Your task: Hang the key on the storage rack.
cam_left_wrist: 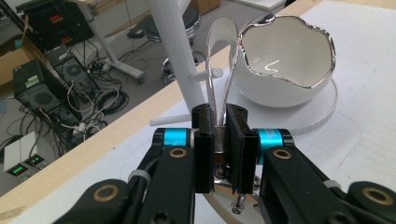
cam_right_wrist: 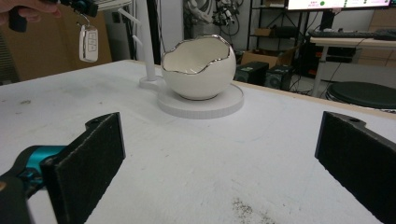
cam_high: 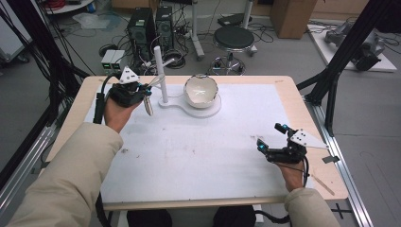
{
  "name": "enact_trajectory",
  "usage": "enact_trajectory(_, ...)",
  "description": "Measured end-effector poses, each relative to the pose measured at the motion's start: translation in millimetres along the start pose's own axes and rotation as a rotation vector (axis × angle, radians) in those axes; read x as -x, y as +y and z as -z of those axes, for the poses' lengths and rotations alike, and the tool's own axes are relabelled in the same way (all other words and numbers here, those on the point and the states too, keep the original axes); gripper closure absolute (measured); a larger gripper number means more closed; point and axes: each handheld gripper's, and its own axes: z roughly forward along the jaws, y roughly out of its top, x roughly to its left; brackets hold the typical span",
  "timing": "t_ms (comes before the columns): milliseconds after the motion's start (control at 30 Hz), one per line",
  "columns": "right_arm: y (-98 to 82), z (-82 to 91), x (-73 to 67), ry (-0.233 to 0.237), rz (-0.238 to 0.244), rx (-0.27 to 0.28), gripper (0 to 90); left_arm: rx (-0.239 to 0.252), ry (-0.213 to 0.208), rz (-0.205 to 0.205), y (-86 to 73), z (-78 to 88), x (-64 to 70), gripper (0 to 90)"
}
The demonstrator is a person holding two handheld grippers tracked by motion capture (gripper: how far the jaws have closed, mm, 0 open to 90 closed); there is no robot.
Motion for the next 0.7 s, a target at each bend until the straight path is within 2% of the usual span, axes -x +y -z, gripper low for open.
enact_trajectory(133,-4.3,-0.4,-0.1,-0.003,0.007,0.011,0.6,-0.013,-0.002,-0.004,-1.4,-3.3,-0.7,81.8)
enact_trajectory(200,-5.6,-0.8,-1.0,-0.004,0.004,-0.004,0.6,-0.017,0.001,-0.003,-1.9,-4.7,-0.5,81.7)
enact_trajectory(300,-7.2,-2.2,-1.9,-0.006,0.021,0.006,0.6,-0.026,0.001,-0.002,-3.0,-7.2,-0.5,81.7)
enact_trajectory(467,-12.3,-2.3,-3.4,-0.014,0.001,-0.003,0.6,-0.039,0.005,0.001,-4.7,-10.1,-2.2,81.7)
enact_trajectory(700,-19.5,-3.2,-3.0,-0.030,0.000,0.004,0.6,-0.048,0.009,-0.004,-6.7,-14.7,-3.0,81.7)
